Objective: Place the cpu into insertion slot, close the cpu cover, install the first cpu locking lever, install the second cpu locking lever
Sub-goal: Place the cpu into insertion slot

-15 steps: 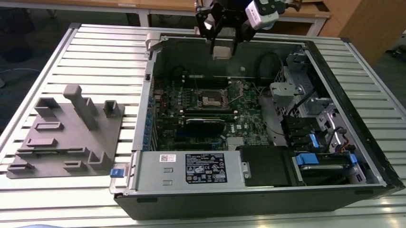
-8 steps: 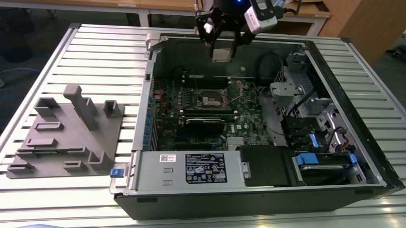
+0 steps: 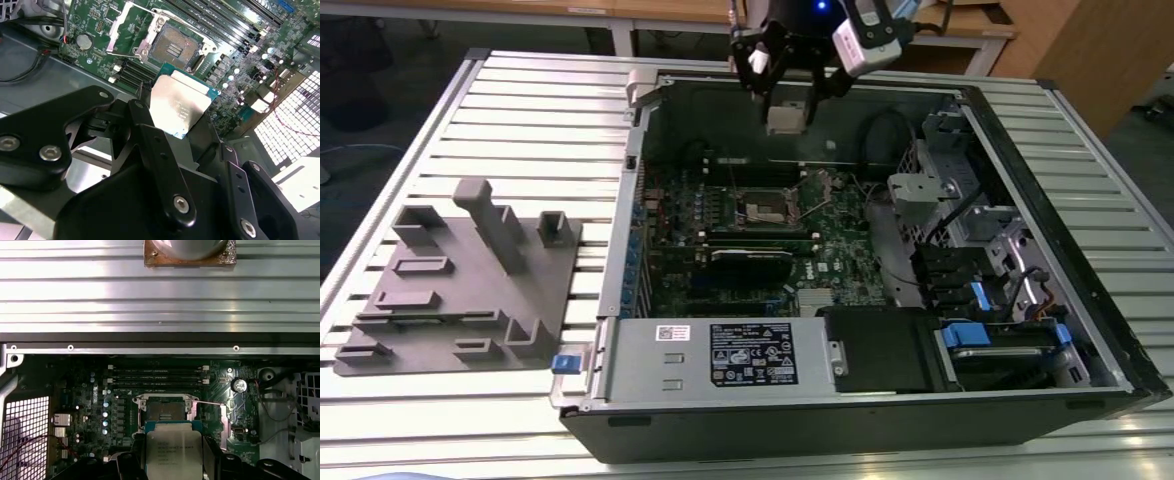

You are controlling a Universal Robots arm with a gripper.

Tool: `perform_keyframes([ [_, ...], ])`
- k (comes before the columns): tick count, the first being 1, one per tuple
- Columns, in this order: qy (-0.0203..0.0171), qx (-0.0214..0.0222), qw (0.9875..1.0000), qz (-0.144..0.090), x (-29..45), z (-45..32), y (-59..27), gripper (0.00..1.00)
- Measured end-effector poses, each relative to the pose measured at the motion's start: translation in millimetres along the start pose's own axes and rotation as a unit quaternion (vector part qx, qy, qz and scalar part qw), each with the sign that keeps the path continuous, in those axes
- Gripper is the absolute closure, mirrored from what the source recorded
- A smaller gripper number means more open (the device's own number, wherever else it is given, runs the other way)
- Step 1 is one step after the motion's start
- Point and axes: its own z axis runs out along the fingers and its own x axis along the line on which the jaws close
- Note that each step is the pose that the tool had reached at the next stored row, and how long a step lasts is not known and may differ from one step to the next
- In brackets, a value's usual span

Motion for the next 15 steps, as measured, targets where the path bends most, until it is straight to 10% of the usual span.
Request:
perform_keyframes([
  [15, 0.0000, 0.0000, 1.0000, 0.000, 0.3, 15.3, -1.4, 0.46],
])
